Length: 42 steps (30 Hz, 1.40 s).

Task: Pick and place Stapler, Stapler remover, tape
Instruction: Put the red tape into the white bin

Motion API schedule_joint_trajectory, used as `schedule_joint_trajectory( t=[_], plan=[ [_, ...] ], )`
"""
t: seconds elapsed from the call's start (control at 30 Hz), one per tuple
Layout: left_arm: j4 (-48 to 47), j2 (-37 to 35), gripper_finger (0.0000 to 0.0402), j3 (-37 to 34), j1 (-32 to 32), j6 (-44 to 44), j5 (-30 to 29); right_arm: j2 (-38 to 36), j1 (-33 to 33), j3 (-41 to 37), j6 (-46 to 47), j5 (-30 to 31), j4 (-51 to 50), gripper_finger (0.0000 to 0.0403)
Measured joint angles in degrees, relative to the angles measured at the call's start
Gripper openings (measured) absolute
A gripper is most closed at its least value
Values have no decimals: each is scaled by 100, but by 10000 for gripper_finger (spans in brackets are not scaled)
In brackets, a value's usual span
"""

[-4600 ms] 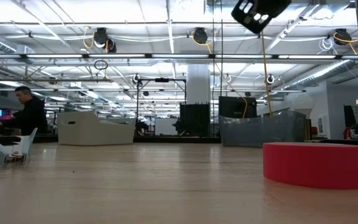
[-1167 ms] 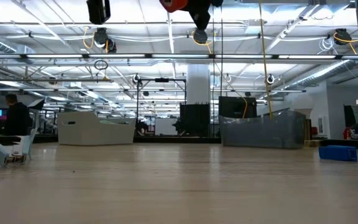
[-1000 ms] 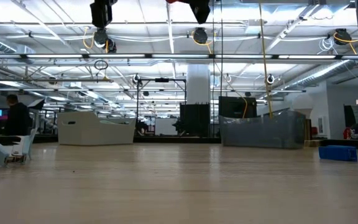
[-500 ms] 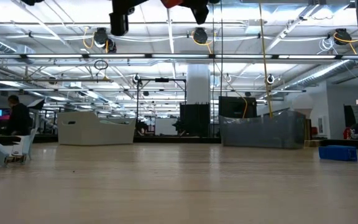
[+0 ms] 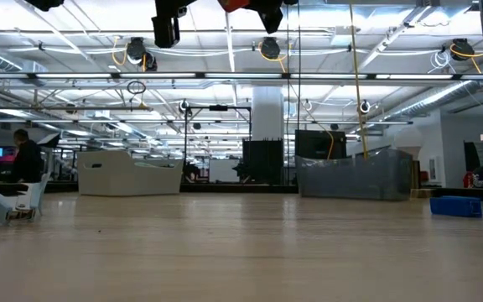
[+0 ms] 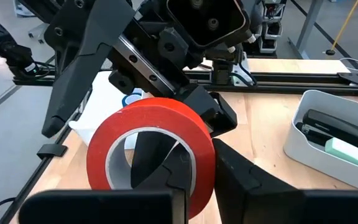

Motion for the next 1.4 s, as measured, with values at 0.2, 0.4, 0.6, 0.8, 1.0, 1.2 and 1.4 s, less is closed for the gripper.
schedule_joint_trajectory(
  t=[0.2,0.4,0.6,0.8,1.0,1.2,1.4],
  plan=[
    [34,0,161,0,-38,176,80,0,3,0,39,-112,16,36],
    [84,-2,38,2,-51,284,145,2,44,0,67,-159,2,55],
    [-79,-2,41,2,-144,212,286,-11,42,0,37,-705,-322,92],
    [-1114,-18,44,0,-261,-297,297,-142,44,-4,43,-1057,-1298,129],
    [-2091,-28,40,0,-460,-1190,316,-508,44,-4,33,-1054,-2374,147],
    [-2692,-28,44,37,-749,-2478,996,-925,44,-4,43,-1047,-3021,146],
    [-4738,-28,40,987,-1168,-3189,1760,-1169,44,-4,41,-1046,-3155,145]
  ],
)
